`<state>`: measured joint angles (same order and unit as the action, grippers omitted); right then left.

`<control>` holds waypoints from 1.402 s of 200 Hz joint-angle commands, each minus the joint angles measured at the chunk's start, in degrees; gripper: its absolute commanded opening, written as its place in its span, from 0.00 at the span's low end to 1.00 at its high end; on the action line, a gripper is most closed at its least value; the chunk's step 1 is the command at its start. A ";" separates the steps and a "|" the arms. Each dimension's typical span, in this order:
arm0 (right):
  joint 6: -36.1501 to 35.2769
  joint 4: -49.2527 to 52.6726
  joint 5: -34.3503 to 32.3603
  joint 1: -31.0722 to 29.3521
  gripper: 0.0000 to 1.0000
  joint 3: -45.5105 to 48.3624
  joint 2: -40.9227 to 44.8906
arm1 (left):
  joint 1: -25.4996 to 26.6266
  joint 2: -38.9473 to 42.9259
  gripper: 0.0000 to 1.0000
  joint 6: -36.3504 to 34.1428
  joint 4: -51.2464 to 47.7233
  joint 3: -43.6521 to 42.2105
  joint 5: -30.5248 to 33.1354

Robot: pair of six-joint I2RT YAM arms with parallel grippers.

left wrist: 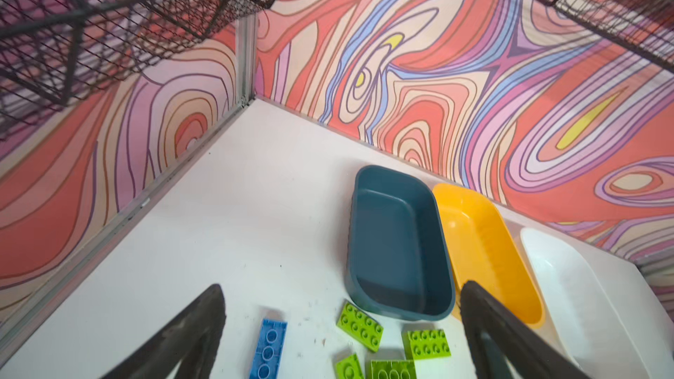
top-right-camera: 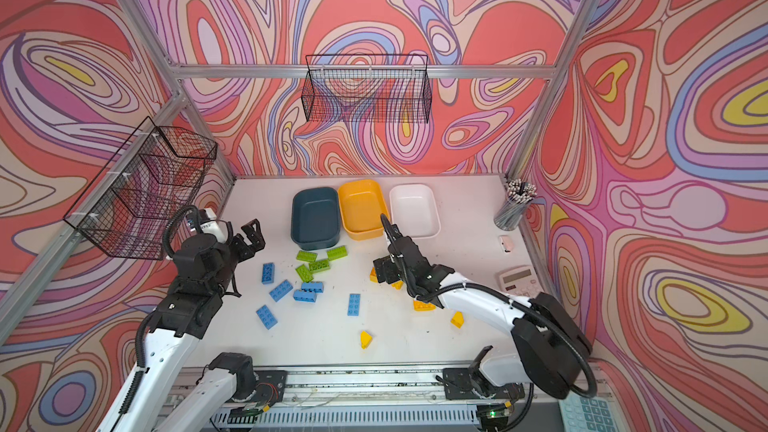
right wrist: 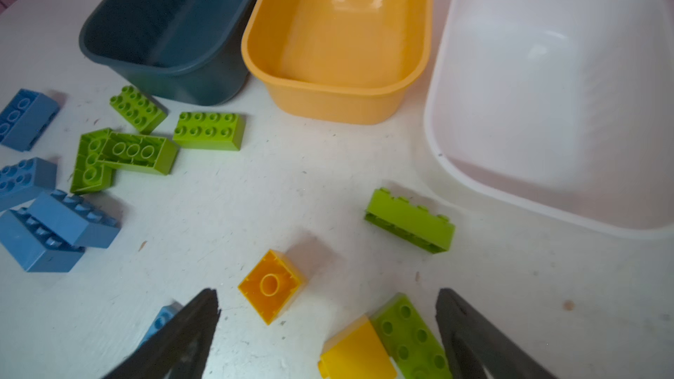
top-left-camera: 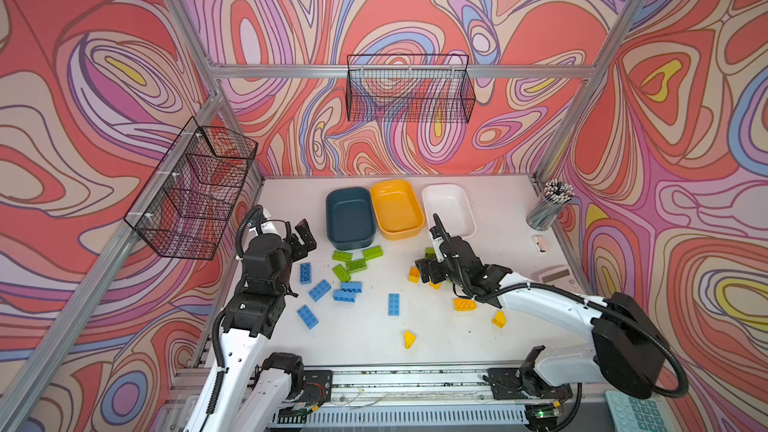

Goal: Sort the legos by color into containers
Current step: 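Raise both arms and move the right gripper over the yellow bricks, then close the right gripper on a yellow brick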

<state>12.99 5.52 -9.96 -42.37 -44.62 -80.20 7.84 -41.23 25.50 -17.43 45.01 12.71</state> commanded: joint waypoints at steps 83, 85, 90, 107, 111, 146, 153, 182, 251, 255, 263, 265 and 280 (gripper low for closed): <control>11.03 -0.02 3.37 -3.50 0.83 -5.83 -13.59 | 2.53 4.31 1.00 0.17 -1.64 1.18 -4.85; 11.23 -0.06 3.37 -3.59 0.83 -5.83 -13.75 | 2.53 4.36 1.00 0.17 -1.53 1.21 -4.81; 11.52 -0.15 3.18 -3.84 0.83 -5.80 -14.19 | 2.60 4.35 1.00 0.24 -1.55 1.14 -4.85; 12.12 -0.46 2.59 -4.29 0.81 -5.74 -15.47 | 2.79 4.48 1.00 0.41 -1.31 1.05 -5.06; 12.21 -0.57 2.70 -4.45 0.80 -5.81 -15.79 | 2.83 4.49 1.00 0.47 -1.25 1.02 -5.15; 12.42 -1.08 4.73 -5.31 0.76 -6.92 -18.18 | 3.02 4.49 1.00 0.57 -1.00 0.84 -5.64; 12.41 -1.26 4.55 -5.57 0.75 -7.05 -18.34 | 3.06 4.49 1.00 0.61 -1.08 0.78 -5.59; 11.97 -0.86 3.72 -5.74 0.72 -8.57 -19.82 | 3.15 4.67 1.00 0.69 -0.99 0.70 -5.59; 9.99 4.19 0.07 -7.00 0.60 -14.30 -24.95 | 3.32 5.37 1.00 0.34 -1.19 0.69 -4.88; 9.86 4.50 -0.20 -7.16 0.58 -14.39 -25.02 | 3.40 5.37 1.00 0.34 -1.20 0.69 -4.96; 9.69 5.12 -0.80 -7.46 0.57 -14.44 -25.00 | 3.37 5.46 1.00 0.34 -1.20 0.68 -4.93; 9.64 5.23 -0.97 -7.53 0.56 -14.44 -25.00 | 3.38 5.40 1.00 0.34 -1.18 0.69 -4.96; 9.68 5.86 -1.88 -8.10 0.52 -14.29 -24.81 | 3.55 5.46 1.00 0.34 -1.20 0.64 -4.89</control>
<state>23.16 8.80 -8.82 -49.41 -58.06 -104.60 10.96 -36.34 25.71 -18.20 45.01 7.51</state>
